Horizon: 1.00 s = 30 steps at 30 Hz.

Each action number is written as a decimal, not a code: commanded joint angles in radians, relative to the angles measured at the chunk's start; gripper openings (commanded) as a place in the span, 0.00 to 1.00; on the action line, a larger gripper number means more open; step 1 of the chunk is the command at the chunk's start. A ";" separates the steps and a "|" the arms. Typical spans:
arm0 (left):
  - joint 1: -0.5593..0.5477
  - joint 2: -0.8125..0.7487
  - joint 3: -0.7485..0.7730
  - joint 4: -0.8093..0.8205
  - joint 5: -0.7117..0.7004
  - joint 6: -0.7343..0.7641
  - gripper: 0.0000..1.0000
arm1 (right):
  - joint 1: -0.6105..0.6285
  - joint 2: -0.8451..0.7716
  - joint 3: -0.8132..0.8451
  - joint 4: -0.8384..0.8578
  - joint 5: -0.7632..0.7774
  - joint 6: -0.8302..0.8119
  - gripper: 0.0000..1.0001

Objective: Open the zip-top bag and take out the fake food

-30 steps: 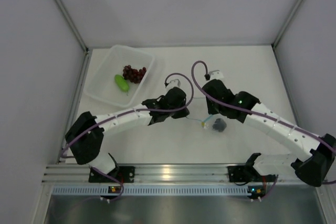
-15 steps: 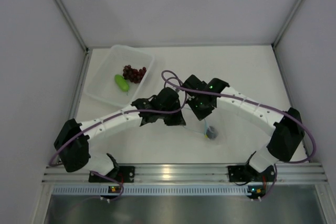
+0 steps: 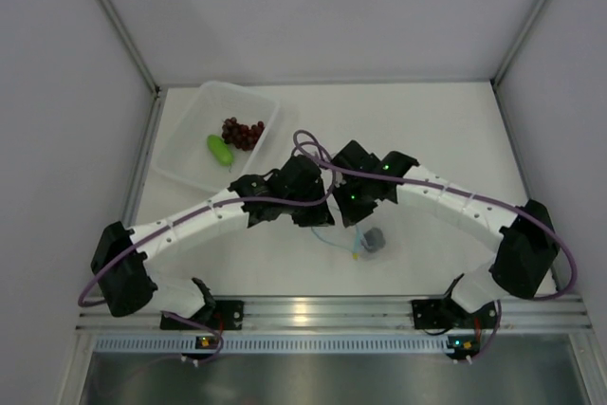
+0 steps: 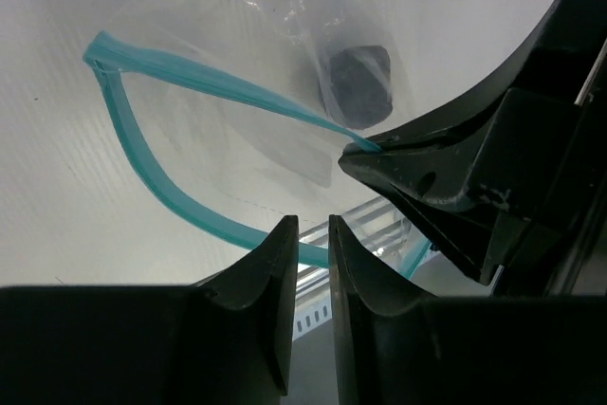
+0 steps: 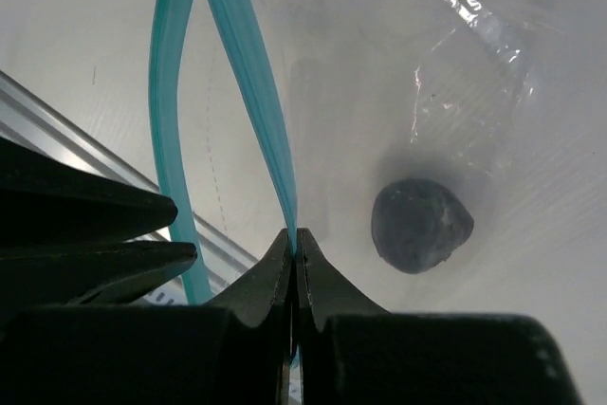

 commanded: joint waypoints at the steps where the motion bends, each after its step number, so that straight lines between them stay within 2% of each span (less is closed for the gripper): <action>1: -0.023 -0.007 0.111 0.096 -0.018 0.083 0.25 | 0.019 0.020 0.037 0.022 -0.085 -0.027 0.00; 5: -0.023 -0.021 0.094 0.090 -0.026 0.086 0.23 | 0.019 -0.051 0.086 0.005 -0.015 0.009 0.00; 10: -0.058 -0.019 0.106 0.089 -0.060 0.083 0.23 | 0.020 -0.118 0.094 0.086 0.078 0.172 0.00; 12: -0.077 -0.015 0.113 0.089 -0.109 0.082 0.25 | 0.019 -0.168 0.024 0.222 0.052 0.264 0.00; 13: -0.081 -0.012 0.110 0.089 -0.119 0.082 0.29 | 0.022 -0.193 -0.016 0.288 0.041 0.298 0.00; 14: -0.080 -0.009 0.110 0.090 -0.132 0.083 0.31 | 0.020 -0.241 -0.101 0.346 0.033 0.331 0.00; 16: -0.080 0.010 0.114 0.090 -0.139 0.091 0.34 | 0.023 -0.289 -0.191 0.502 0.071 0.449 0.00; 19: -0.081 0.057 0.133 0.089 -0.126 0.109 0.35 | 0.043 -0.358 -0.347 0.624 0.168 0.552 0.00; 23: -0.091 0.125 0.150 0.089 -0.087 0.131 0.33 | 0.080 -0.397 -0.441 0.605 0.324 0.617 0.00; 29: -0.131 0.154 0.117 0.089 -0.113 0.111 0.28 | 0.135 -0.437 -0.446 0.525 0.534 0.645 0.00; 30: -0.137 0.143 0.107 0.089 -0.121 0.100 0.25 | 0.140 -0.444 -0.444 0.492 0.582 0.645 0.00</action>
